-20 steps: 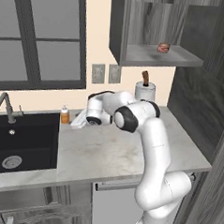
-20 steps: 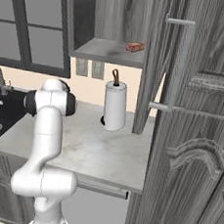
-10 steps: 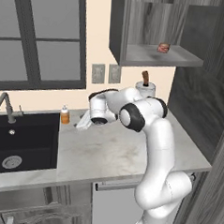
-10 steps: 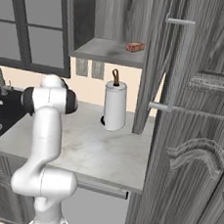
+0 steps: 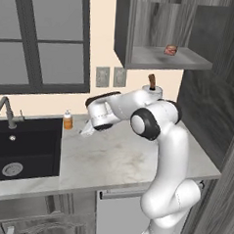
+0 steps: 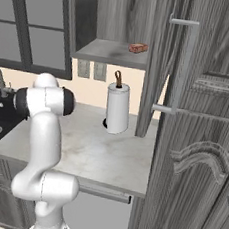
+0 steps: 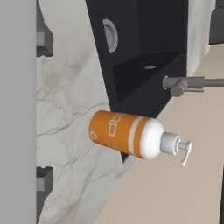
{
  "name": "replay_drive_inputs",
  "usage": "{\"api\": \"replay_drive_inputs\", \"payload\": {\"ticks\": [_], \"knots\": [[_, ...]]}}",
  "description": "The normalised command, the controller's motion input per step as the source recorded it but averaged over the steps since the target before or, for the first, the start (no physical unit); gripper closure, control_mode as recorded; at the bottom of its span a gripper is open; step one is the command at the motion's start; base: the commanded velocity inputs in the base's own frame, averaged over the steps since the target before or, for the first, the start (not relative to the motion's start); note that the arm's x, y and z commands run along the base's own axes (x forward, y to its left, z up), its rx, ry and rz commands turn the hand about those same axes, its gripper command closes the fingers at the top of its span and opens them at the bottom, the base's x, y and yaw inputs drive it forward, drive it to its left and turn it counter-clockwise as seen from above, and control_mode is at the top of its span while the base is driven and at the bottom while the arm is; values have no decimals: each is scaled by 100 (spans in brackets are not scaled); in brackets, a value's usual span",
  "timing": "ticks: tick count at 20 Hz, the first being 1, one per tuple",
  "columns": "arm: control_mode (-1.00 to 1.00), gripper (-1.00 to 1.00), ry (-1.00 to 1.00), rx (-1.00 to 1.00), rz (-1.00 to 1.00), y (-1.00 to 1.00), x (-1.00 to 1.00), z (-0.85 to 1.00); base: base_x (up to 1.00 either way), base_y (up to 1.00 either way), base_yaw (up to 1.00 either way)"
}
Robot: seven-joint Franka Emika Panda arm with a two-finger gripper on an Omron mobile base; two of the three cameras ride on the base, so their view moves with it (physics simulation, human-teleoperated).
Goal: Locate and retrieve the bar soap and soap dispenser from the cabinet. Place them next to the sink.
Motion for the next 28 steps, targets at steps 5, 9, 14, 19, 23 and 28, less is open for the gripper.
{"api": "replay_drive_inputs", "payload": {"ticks": [5,9,14,19,23,28], "knots": [[-100,-100,4,-15,-5,-23,-25,15,0,0,0],[-100,-100,7,-16,-3,-8,-6,15,0,0,0],[-100,-100,15,-21,-4,-1,0,48,0,0,0],[-100,-100,21,-25,-3,0,0,56,0,0,0],[-100,-100,22,-22,-6,0,0,55,0,0,0],[-100,-100,24,-20,-15,6,0,44,0,0,0]]}}
